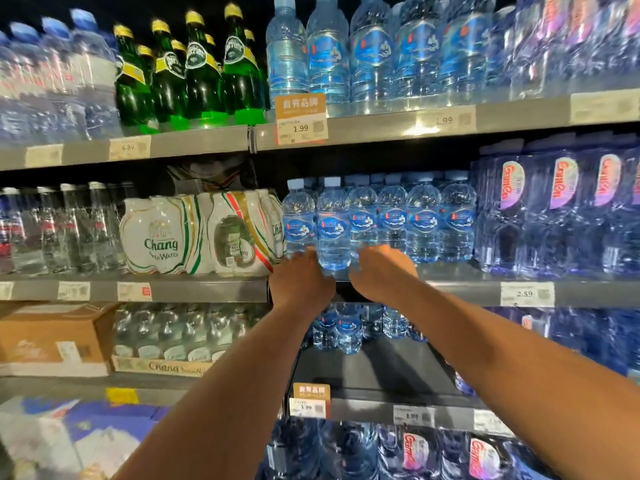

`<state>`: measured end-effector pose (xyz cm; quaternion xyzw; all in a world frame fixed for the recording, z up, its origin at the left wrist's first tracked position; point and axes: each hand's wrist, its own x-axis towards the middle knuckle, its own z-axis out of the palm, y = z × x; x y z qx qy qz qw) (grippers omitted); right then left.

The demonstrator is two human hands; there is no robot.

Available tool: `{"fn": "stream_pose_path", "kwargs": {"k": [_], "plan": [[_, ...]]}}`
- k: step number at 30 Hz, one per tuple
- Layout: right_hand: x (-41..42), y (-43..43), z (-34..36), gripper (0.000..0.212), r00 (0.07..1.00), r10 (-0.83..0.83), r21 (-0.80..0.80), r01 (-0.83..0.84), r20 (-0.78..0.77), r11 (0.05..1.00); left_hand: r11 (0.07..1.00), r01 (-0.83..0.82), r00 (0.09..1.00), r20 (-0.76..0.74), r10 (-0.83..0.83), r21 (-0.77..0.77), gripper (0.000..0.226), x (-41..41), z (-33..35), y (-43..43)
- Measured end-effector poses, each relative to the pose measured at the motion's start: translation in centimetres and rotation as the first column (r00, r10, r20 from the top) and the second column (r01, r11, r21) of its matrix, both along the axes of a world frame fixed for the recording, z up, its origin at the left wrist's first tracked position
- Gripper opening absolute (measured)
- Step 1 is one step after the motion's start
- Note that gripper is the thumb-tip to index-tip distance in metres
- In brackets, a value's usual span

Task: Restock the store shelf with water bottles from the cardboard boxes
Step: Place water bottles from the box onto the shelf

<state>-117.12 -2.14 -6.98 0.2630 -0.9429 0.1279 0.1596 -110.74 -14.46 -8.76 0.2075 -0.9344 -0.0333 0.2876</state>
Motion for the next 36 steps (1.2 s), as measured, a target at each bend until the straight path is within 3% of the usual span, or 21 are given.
{"fn": "stream_pose_path", "kwargs": {"k": [5, 12, 16, 19, 23, 26, 36], "plan": [[4.4, 0.3, -1.8, 0.017, 0.998, -0.043, 0.054, 0.04, 0.042, 0.998, 0.994, 0.104, 0.991, 0.085, -0.102, -0.016, 0.044, 3.6, -1.6, 0.0], [11.7, -0.3, -7.2, 0.034, 0.986, -0.125, 0.198, 0.101, 0.113, 0.975, 0.979, 0.204, 0.951, 0.232, -0.205, 0.031, 0.032, 10.1, -5.7, -0.6], [16.1, 0.2, -10.1, 0.026, 0.966, -0.178, 0.194, 0.141, 0.186, 0.971, 0.966, 0.255, 0.922, 0.293, -0.253, 0.031, 0.03, 13.4, -8.9, -0.4], [18.5, 0.6, -12.4, 0.02, 0.944, -0.232, 0.229, 0.178, 0.235, 0.957, 0.949, 0.3, 0.894, 0.32, -0.314, 0.093, 0.029, 15.3, -11.4, -0.2], [20.2, 1.1, -15.9, 0.029, 0.924, -0.275, 0.266, 0.204, 0.267, 0.942, 0.924, 0.35, 0.862, 0.333, -0.383, 0.157, 0.028, 17.1, -14.9, 0.5], [20.9, 1.6, -18.6, 0.038, 0.906, -0.294, 0.267, 0.215, 0.305, 0.939, 0.923, 0.349, 0.84, 0.383, -0.384, 0.161, 0.038, 17.7, -17.6, 1.1], [21.7, 3.4, -29.8, 0.033, 0.804, -0.332, 0.335, 0.176, 0.493, 0.926, 0.922, 0.274, 0.708, 0.591, -0.386, 0.273, 0.029, 18.0, -28.5, 3.1]]}}
